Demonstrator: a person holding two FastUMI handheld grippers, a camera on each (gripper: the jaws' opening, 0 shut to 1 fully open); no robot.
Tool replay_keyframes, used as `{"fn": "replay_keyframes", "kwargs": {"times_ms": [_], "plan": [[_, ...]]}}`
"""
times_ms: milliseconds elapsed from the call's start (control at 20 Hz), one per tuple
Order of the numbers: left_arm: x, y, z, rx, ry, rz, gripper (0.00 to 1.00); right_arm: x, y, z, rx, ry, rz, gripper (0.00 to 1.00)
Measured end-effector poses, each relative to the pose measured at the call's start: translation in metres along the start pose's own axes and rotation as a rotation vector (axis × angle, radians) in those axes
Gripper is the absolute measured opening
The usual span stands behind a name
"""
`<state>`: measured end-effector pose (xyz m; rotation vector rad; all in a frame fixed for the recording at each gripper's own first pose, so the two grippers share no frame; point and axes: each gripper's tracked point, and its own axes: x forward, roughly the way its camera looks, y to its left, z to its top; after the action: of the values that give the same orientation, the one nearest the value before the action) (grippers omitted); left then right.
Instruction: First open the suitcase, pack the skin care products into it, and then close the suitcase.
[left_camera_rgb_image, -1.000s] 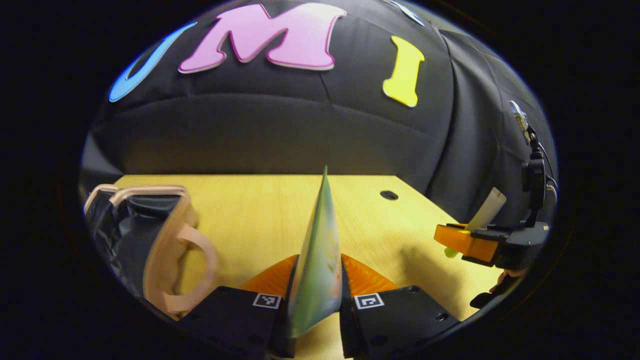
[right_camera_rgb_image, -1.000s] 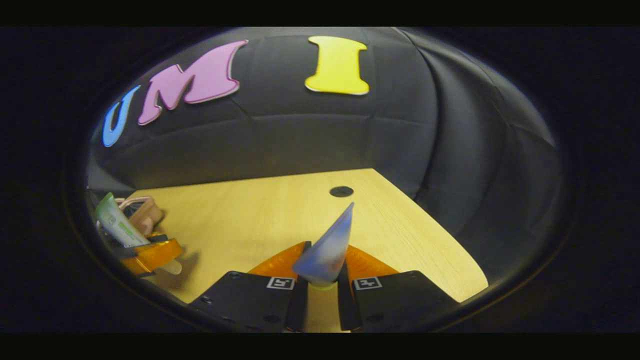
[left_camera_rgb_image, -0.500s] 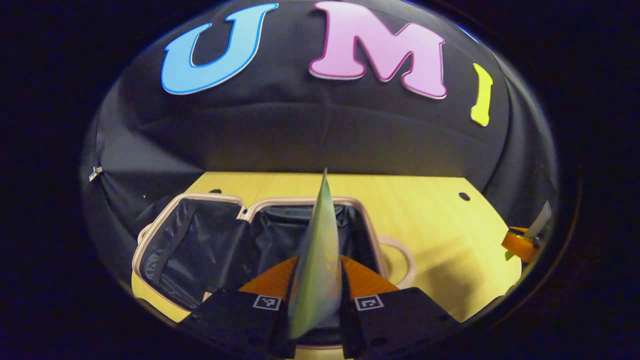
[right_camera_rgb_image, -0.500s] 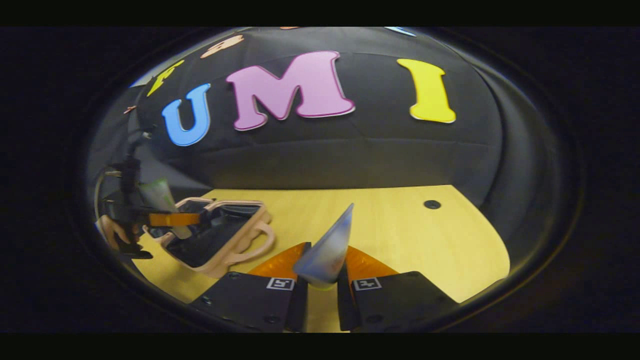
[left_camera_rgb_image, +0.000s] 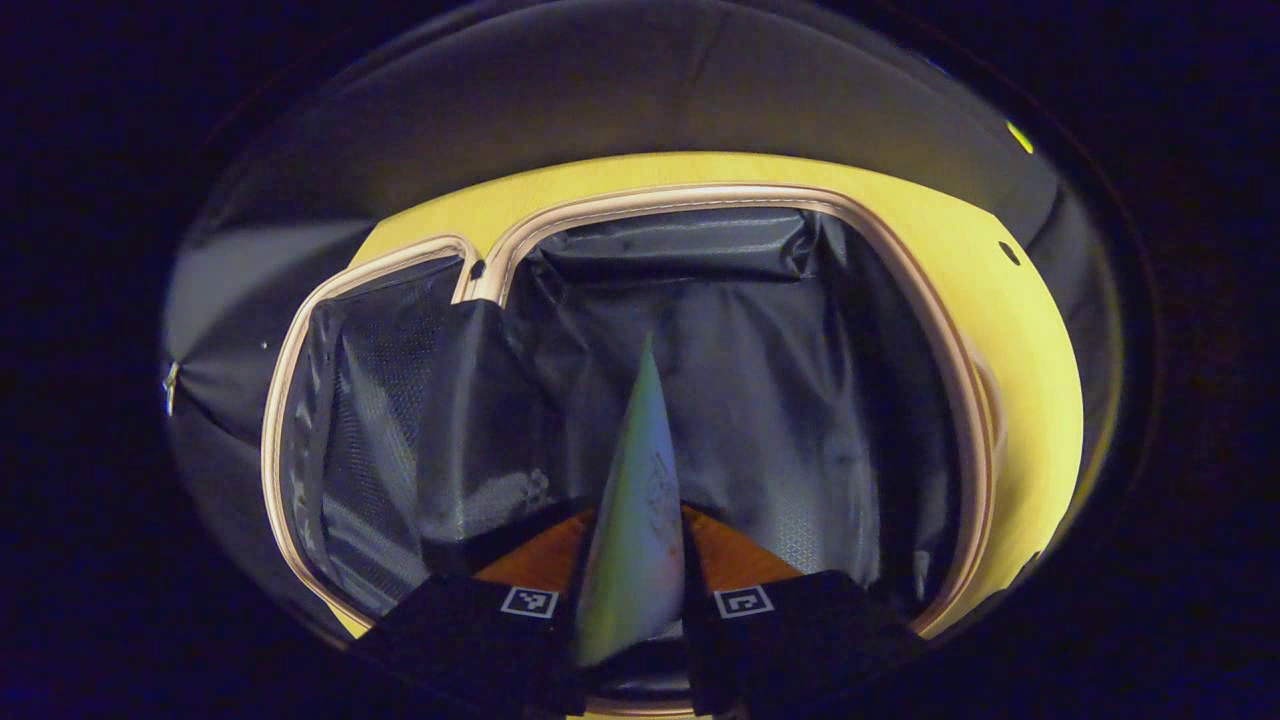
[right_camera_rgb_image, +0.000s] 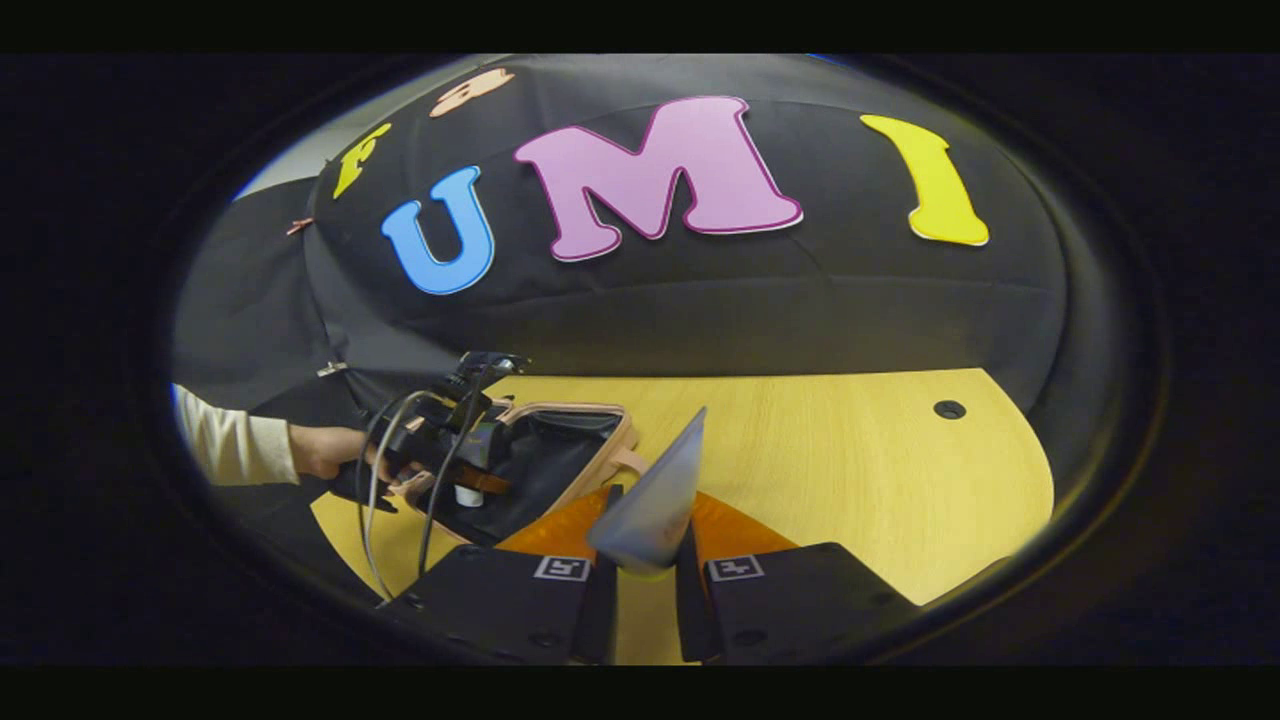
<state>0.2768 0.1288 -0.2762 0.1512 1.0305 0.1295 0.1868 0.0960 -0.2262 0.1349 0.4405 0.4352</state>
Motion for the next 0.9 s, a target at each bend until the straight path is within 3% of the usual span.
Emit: {"fn": "replay_keyframes", "kwargs": {"times_ms": [100,150,250,300,500,650,700,800,900], "plan": [[0.002,0.008,0.002,-0.037,-0.010,0.020,0.47,0.002,0.000,0.005,0.008,0.006,-0.003,0.34],[0.002,0.009,0.003,-0.046,-0.020,0.009,0.47,0.006,0.001,0.008,0.010,0.010,-0.003,0.28],[-0.010,0.007,0.014,-0.069,-0.089,-0.008,0.71,0.015,0.008,0.010,-0.006,0.024,0.001,0.28],[-0.024,0.009,0.023,-0.083,-0.145,-0.006,0.83,0.021,0.014,0.010,-0.019,0.034,0.004,0.27],[-0.124,0.057,0.049,-0.130,-0.456,0.035,0.96,0.055,0.056,0.006,-0.034,0.084,0.019,0.28],[-0.197,0.095,0.040,-0.144,-0.609,0.060,0.98,0.088,0.094,-0.003,-0.084,0.119,0.016,0.28],[-0.217,0.106,0.034,-0.155,-0.641,0.063,0.98,0.103,0.108,-0.008,-0.078,0.139,0.018,0.34],[-0.243,0.119,0.019,-0.187,-0.693,0.034,0.98,0.132,0.134,-0.030,-0.028,0.207,0.014,0.22],[-0.256,0.128,-0.003,-0.216,-0.697,-0.001,0.98,0.160,0.151,-0.053,0.029,0.283,-0.013,0.22]]}}
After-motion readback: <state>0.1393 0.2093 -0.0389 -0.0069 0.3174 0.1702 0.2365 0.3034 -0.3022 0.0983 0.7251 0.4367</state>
